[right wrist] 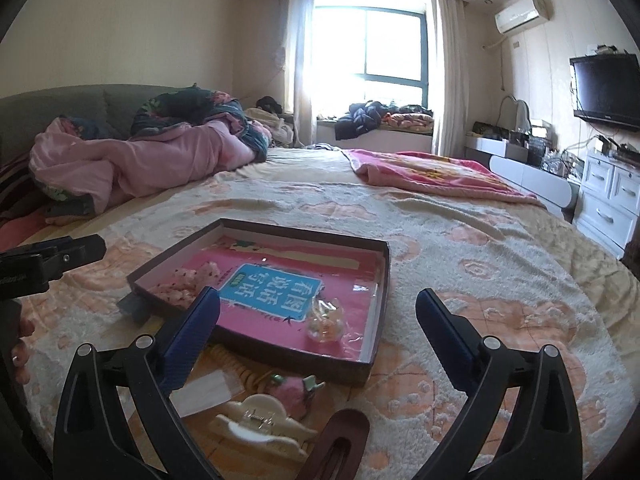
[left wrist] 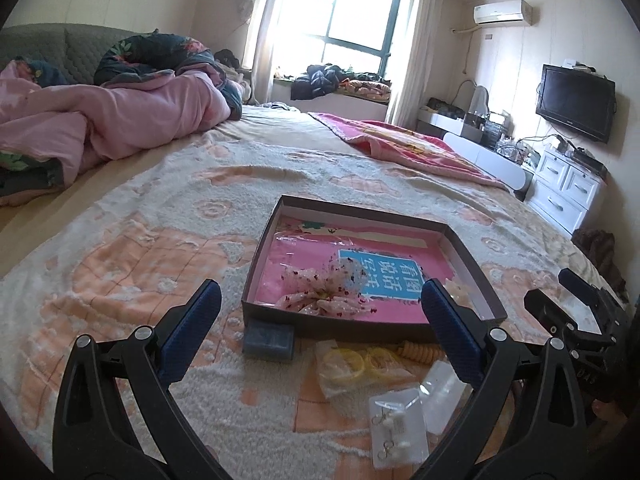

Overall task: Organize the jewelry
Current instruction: 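Grasp the clear earring bag with the left gripper while the right grasps the white claw clip, then carry the earring bag over the tray with the left gripper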

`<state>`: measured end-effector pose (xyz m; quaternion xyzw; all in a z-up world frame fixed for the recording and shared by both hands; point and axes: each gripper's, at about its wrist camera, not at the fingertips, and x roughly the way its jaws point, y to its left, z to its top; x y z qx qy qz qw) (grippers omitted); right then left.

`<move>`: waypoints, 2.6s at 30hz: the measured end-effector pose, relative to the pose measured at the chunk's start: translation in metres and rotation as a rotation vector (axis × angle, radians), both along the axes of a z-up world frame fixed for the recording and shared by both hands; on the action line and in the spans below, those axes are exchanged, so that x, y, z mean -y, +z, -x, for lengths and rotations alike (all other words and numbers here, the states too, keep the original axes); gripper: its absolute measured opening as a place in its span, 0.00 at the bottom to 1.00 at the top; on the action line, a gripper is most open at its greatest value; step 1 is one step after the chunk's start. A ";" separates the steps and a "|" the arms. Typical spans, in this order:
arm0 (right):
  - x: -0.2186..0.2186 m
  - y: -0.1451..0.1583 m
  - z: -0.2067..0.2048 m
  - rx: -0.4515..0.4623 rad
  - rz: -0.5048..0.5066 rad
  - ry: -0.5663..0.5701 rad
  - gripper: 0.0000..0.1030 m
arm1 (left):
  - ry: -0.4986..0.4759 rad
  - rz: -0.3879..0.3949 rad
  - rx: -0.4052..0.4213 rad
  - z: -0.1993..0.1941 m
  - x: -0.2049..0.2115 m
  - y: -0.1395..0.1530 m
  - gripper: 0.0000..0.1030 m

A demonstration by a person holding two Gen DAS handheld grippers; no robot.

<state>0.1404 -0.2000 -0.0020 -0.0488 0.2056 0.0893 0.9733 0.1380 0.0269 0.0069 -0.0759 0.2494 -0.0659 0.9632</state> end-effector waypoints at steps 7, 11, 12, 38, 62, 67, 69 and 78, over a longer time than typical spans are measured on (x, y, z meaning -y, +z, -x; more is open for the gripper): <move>-0.009 -0.004 0.017 -0.024 0.015 0.050 0.93 | -0.001 -0.016 0.004 0.012 -0.004 -0.002 0.89; -0.014 -0.009 0.025 -0.053 0.027 0.072 0.93 | -0.005 -0.019 -0.004 0.016 -0.005 -0.005 0.89; -0.015 -0.010 0.026 -0.057 0.030 0.076 0.93 | -0.008 -0.022 -0.009 0.017 -0.005 -0.006 0.89; -0.001 -0.038 0.048 -0.179 0.095 0.097 0.93 | -0.233 -0.070 -0.175 0.036 0.035 -0.050 0.89; -0.015 -0.060 0.014 -0.217 0.231 0.206 0.74 | -0.338 0.060 -0.341 0.009 0.041 -0.088 0.68; -0.016 -0.063 0.006 -0.240 0.213 0.229 0.68 | -0.363 0.060 -0.342 0.010 0.045 -0.088 0.52; -0.017 -0.065 0.003 -0.253 0.202 0.237 0.66 | -0.360 0.038 -0.344 0.011 0.048 -0.088 0.49; -0.023 -0.068 0.002 -0.278 0.161 0.287 0.33 | -0.339 0.060 -0.350 0.010 0.041 -0.085 0.39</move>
